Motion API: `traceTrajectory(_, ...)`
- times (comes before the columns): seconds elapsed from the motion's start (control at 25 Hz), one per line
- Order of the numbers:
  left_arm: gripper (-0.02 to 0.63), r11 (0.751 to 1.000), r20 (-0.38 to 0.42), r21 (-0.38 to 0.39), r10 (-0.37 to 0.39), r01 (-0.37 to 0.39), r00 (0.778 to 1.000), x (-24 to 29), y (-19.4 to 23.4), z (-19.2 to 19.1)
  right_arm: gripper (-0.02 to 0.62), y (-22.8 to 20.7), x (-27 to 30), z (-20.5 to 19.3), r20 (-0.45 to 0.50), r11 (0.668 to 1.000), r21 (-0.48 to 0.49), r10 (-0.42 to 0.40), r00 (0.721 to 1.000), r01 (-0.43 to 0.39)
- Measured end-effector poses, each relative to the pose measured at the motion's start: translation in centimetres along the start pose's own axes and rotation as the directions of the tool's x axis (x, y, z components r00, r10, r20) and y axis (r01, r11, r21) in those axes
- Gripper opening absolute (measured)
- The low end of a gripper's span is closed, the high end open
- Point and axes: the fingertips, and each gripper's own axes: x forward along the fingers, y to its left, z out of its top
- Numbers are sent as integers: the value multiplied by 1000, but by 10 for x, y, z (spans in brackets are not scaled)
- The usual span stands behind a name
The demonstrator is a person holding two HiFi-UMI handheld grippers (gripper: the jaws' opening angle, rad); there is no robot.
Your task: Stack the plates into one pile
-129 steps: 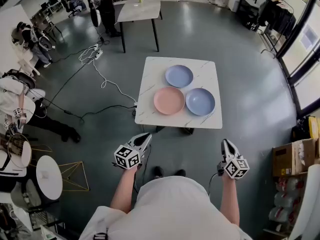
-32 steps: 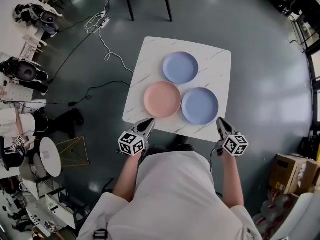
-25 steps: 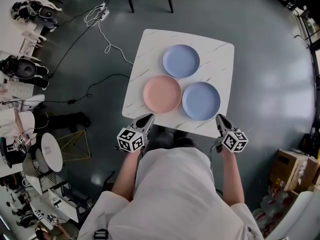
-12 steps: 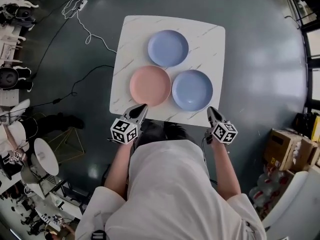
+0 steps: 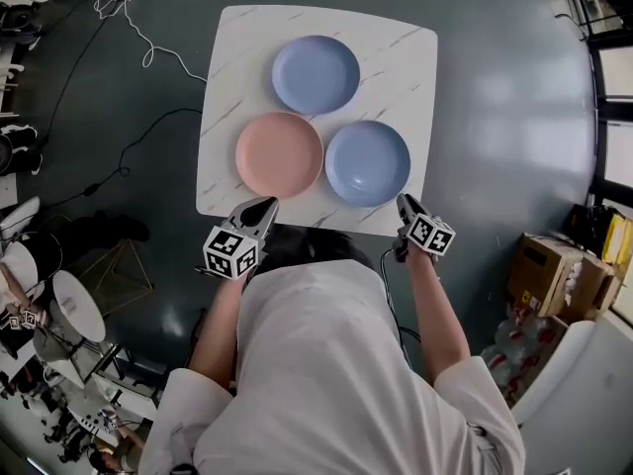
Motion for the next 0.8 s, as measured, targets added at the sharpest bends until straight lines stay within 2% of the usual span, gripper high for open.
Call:
traceTrajectory(0.32, 13, 999, -22, -35, 24, -25, 999, 2, 10, -9, 130, -17, 23, -10, -62, 994, 111, -13, 998, 20)
traceTrajectory(0.56, 12, 997, -36, -64, 47, -49, 998, 0, 20, -19, 129, -16, 41, -15, -122, 985, 164, -26, 992, 46)
traceTrajectory(0.68, 12, 993, -28, -102, 49, -52, 998, -3, 24, -23, 129, -15, 49, -17, -147, 982, 174, -44, 988, 70)
traceTrajectory(0.8, 12, 989, -8, -137, 47, -48, 999, -6, 25, -23, 95, -19, 52, -18, -161, 973, 202, -74, 984, 107)
